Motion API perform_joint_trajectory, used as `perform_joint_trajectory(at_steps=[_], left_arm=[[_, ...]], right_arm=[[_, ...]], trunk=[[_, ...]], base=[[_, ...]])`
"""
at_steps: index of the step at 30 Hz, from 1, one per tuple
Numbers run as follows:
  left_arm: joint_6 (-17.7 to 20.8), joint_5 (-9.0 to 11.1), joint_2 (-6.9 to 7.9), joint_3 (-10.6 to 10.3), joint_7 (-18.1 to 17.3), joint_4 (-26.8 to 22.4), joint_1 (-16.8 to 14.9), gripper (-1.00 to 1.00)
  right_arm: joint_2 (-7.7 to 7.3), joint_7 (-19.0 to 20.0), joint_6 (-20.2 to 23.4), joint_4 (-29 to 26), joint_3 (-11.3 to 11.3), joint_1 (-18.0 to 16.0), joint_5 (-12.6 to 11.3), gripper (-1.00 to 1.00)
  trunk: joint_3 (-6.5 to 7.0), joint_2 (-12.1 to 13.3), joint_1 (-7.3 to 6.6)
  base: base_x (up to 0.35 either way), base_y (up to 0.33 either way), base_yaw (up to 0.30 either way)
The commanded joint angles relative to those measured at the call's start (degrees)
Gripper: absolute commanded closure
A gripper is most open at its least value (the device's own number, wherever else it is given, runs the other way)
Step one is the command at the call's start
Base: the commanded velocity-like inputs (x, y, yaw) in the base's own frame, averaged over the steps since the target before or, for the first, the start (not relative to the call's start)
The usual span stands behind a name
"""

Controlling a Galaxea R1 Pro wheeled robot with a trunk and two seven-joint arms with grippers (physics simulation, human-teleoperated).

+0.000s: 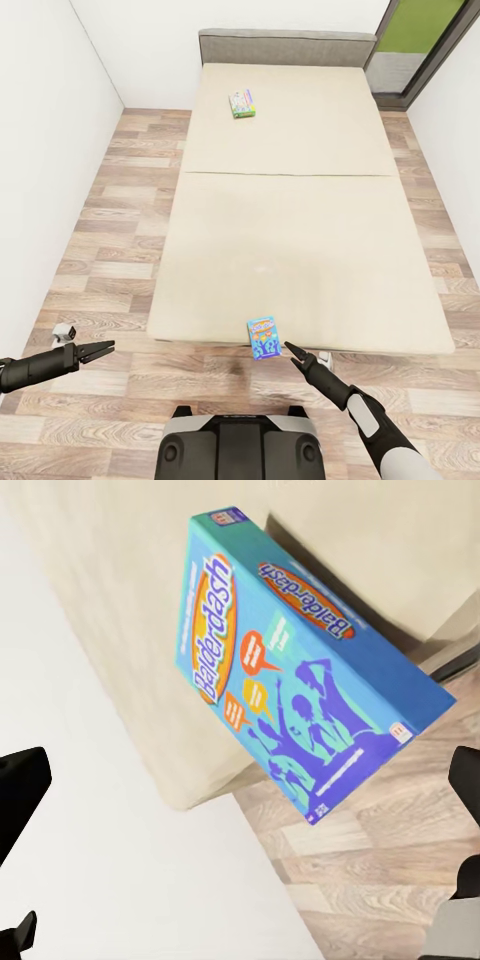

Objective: Put all the toys in the child's room - the three board games (two on the bed and one on the table), the two jigsaw puzzles on the table, and the tennis ball on the table - inside the toy box on the table in the child's room.

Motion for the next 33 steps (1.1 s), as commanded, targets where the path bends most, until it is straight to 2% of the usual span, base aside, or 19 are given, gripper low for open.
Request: perform_joint_trajectory(at_steps=[1,3,33], left_arm=[[0.6,-0.1,0.01,0.0,-0.3,0.0,0.0,-1.0],[0.6,-0.1,0.01,0.0,-0.3,0.0,0.0,-1.0],[0.6,-0.1,0.01,-0.1,-0.3,0.0,0.0,-1.0]], right_arm=[[-0.01,0.1,0.5,0.0,-0.1,0.0,-0.4,-1.0],[-0.04,0.1,0.5,0.1,-0.1,0.0,-0.4,-1.0],[0.01,-0.5,0.5,0.4,0.3,0.0,-0.4,-1.0]], trunk=[[-0.04,-0.1,0.02],[-0.04,-0.1,0.02],[-5.42,-12.1,6.61]], base=[[0.0,0.0,0.0],[0.0,0.0,0.0],[0.0,0.0,0.0]])
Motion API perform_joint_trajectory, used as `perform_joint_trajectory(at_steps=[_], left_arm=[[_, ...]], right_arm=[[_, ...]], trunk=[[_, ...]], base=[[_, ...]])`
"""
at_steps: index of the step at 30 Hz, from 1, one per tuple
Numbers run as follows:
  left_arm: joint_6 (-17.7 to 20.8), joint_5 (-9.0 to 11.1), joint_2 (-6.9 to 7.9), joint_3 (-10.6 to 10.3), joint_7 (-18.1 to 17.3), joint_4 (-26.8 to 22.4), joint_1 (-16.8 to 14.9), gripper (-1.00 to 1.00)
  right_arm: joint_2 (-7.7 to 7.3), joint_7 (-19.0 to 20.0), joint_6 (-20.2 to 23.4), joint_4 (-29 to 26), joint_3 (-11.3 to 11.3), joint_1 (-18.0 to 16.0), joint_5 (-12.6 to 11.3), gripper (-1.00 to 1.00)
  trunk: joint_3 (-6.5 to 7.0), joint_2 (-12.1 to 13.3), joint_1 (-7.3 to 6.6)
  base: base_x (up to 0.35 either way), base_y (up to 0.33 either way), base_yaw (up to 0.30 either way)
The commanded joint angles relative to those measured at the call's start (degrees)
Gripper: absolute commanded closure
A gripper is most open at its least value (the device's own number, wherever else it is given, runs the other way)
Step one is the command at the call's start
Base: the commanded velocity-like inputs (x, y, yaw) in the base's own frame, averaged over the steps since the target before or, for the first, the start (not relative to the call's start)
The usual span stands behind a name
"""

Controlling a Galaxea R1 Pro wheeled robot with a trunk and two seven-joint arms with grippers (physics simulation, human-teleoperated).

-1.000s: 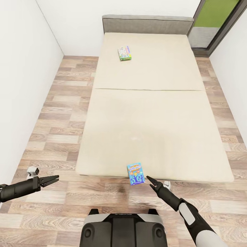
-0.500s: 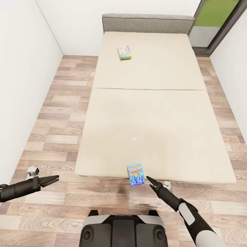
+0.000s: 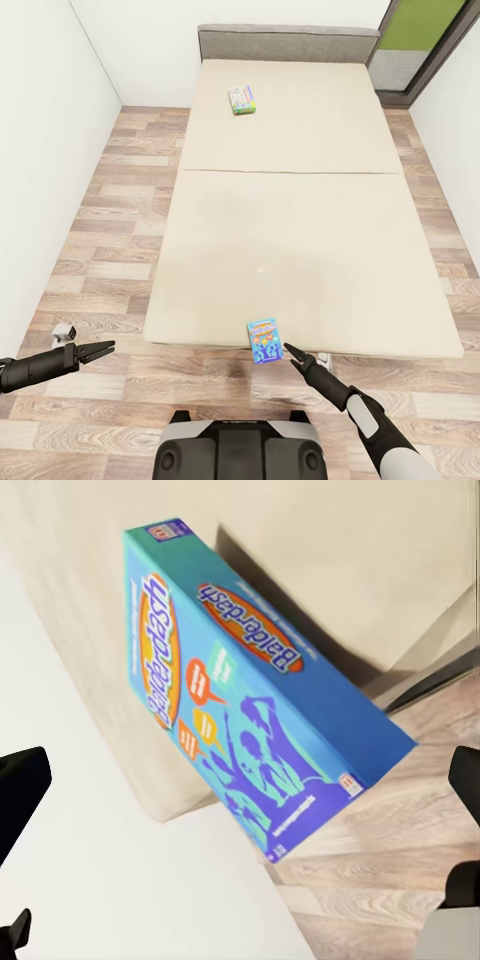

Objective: Put all the toys in the child's room - the three board games (two on the bed and one on the table), the two jigsaw puzzles on the table, and the tennis ball on the table - inside the toy box on the table in the child's room.

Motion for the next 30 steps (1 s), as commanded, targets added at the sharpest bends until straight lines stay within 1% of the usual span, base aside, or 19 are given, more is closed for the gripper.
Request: perform_joint_trajectory(at_steps=[1,13,21,25,30], left_arm=[[0.6,-0.1,0.01,0.0,-0.3,0.0,0.0,-1.0],[0.6,-0.1,0.01,0.0,-0.3,0.0,0.0,-1.0],[0.8,-0.1,0.01,0.0,-0.3,0.0,0.0,-1.0],[0.8,0.0,0.01,0.0,-0.3,-0.2,0.0,-1.0],[0.8,0.0,0.01,0.0,-0.3,-0.3,0.0,-1.0]], right_arm=[[0.01,0.1,0.5,0.2,-0.1,0.0,-0.4,-1.0],[0.01,0.1,0.5,2.1,0.3,0.0,-0.3,-1.0],[0.01,0.1,0.5,2.4,0.3,0.0,-0.3,-1.0],[0.04,0.1,0.5,2.4,0.4,0.0,-0.3,-1.0],[0.05,0.1,0.5,2.4,0.7,0.0,-0.2,-1.0]], trunk=[[-0.21,-0.5,0.23],[-2.37,-5.3,2.87],[-2.37,-5.3,2.87],[-3.09,-6.9,3.75],[-3.09,-6.9,3.75]], base=[[0.0,0.0,0.0],[0.0,0.0,0.0],[0.0,0.0,0.0],[0.0,0.0,0.0],[0.0,0.0,0.0]])
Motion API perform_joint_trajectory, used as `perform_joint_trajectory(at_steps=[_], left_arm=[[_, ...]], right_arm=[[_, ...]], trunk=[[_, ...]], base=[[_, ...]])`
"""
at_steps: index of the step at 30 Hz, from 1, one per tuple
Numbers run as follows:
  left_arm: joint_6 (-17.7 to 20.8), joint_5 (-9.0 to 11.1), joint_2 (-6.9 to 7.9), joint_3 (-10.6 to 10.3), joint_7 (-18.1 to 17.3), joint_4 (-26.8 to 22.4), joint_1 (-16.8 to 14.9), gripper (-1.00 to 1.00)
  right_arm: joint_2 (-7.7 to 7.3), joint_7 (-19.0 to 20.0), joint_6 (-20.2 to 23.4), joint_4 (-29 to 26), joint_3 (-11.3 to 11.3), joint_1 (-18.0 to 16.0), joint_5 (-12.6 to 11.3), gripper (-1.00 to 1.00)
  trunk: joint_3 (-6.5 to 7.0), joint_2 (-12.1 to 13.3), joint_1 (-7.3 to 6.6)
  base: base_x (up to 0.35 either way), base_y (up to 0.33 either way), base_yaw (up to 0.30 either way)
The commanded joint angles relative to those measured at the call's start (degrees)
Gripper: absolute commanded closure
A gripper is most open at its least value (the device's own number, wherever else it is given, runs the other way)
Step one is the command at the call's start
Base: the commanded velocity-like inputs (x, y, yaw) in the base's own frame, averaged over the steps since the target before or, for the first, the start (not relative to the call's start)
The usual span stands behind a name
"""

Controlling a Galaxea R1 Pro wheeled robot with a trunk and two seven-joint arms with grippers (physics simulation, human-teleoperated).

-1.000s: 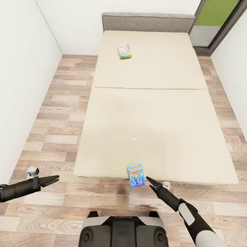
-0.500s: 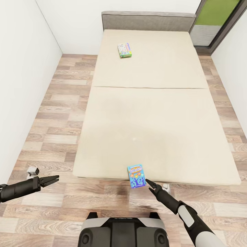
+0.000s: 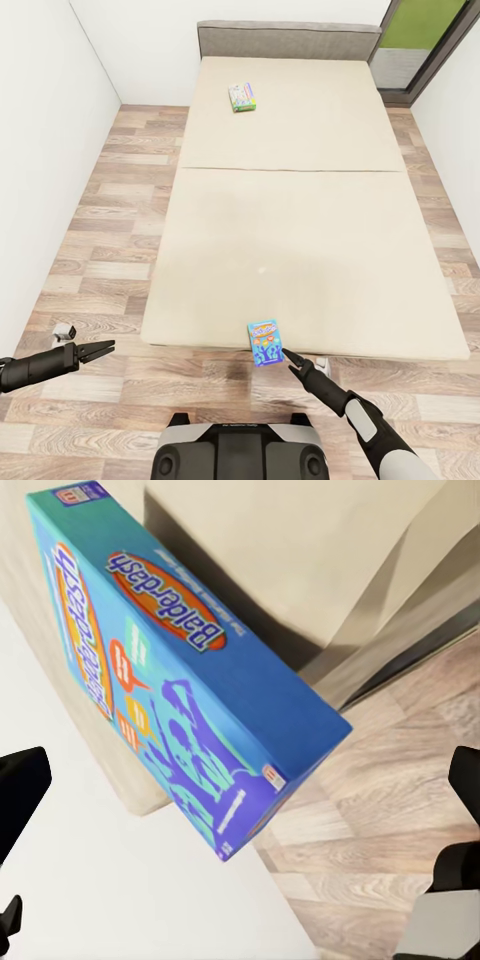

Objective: Put all the toys in the child's room - the three board games (two on the bed and one on the table), the two jigsaw puzzles on the table, and the tennis ball on the table - inside the toy box on the table in the child's room.

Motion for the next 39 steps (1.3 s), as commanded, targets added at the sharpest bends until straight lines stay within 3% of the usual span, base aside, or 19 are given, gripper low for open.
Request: perform_joint_trajectory(at_steps=[1,12,24,39], left_arm=[[0.6,-0.1,0.01,0.0,-0.2,0.0,0.0,-1.0],[0.8,-0.1,0.01,0.0,-0.2,-0.1,0.0,-1.0],[0.8,-0.1,0.01,0.0,-0.2,-0.1,0.0,-1.0],[0.8,-0.1,0.01,0.1,-0.2,-0.1,0.0,-1.0]], right_arm=[[0.02,0.1,0.5,0.0,0.0,0.0,-0.3,-1.0],[0.03,0.1,0.4,0.0,0.7,0.0,-0.2,-1.0],[0.12,0.1,0.4,0.0,0.9,0.0,-0.3,-1.0],[1.33,0.1,0.4,-0.1,1.6,-0.1,-0.2,-1.0]], trunk=[[-0.03,0.0,0.01],[-1.82,-4.0,2.2],[-1.82,-4.0,2.2],[-1.82,-4.0,2.2]], base=[[0.0,0.0,0.0],[0.0,0.0,0.0],[0.0,0.0,0.0],[0.0,0.0,0.0]])
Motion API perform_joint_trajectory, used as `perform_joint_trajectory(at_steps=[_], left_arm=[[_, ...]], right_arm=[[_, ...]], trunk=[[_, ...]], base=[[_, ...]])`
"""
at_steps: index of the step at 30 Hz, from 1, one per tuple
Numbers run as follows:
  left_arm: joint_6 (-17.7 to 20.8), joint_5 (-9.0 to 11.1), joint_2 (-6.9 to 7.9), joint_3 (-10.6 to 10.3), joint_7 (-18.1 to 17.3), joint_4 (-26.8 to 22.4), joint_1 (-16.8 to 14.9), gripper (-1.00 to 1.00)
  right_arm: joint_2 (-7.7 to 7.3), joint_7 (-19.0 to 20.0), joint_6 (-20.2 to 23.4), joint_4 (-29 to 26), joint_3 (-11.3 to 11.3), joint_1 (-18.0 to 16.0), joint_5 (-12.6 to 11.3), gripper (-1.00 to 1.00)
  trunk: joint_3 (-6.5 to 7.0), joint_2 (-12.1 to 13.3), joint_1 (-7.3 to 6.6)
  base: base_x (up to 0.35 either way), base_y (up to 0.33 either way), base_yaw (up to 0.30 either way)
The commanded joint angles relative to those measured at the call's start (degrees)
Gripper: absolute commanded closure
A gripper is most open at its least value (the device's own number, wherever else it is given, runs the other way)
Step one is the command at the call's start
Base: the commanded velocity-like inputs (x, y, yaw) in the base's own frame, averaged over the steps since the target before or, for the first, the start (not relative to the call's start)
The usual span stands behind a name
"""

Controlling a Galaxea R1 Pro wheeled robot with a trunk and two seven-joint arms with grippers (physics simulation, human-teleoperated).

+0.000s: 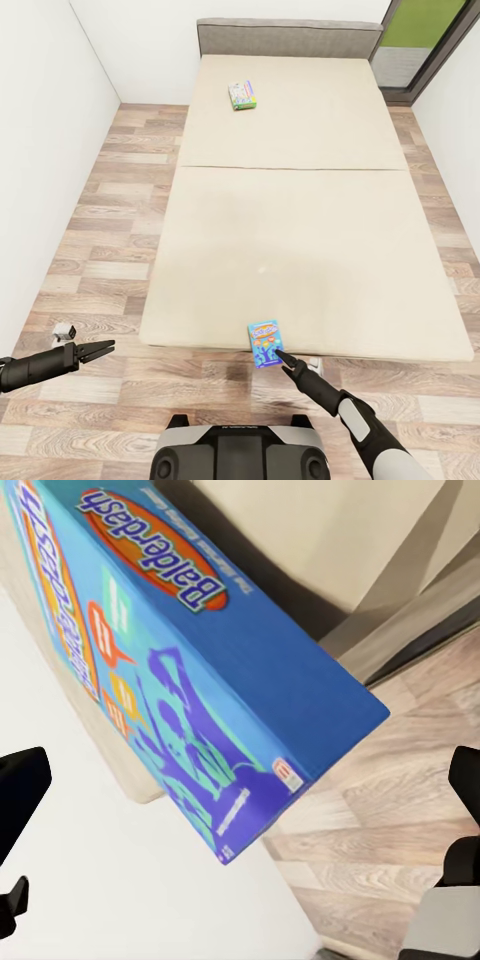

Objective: Put all the toys in the child's room - the three board games (two on the bed and one on the table), the two jigsaw puzzles on the table, and the tennis ball on the table - inside the toy box on the table in the child's room.

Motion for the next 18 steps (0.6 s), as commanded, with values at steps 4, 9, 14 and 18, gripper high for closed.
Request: perform_joint_trajectory(at_steps=[4,9,14,18], left_arm=[[0.6,-0.1,0.01,0.0,-0.3,0.0,0.0,-1.0],[0.6,-0.1,0.01,0.0,-0.3,0.0,0.0,-1.0],[0.6,-0.1,0.01,0.0,-0.3,0.0,0.0,-1.0],[0.6,-0.1,0.01,0.0,-0.3,0.0,0.0,-1.0]], right_arm=[[0.08,0.1,0.5,0.0,-0.1,0.0,-0.3,-1.0],[0.12,0.1,0.5,0.0,-0.1,0.0,-0.3,-1.0],[0.13,0.1,0.5,-0.1,-0.1,0.0,-0.3,-1.0],[0.13,0.1,0.5,-0.1,-0.1,0.0,-0.3,-1.0]], trunk=[[-0.02,0.0,0.01],[-0.02,0.0,0.01],[-0.02,0.0,0.01],[-0.02,0.0,0.01]], base=[[0.0,0.054,0.0],[0.0,0.083,0.0],[0.0,0.03,0.0],[0.0,0.011,0.0]])
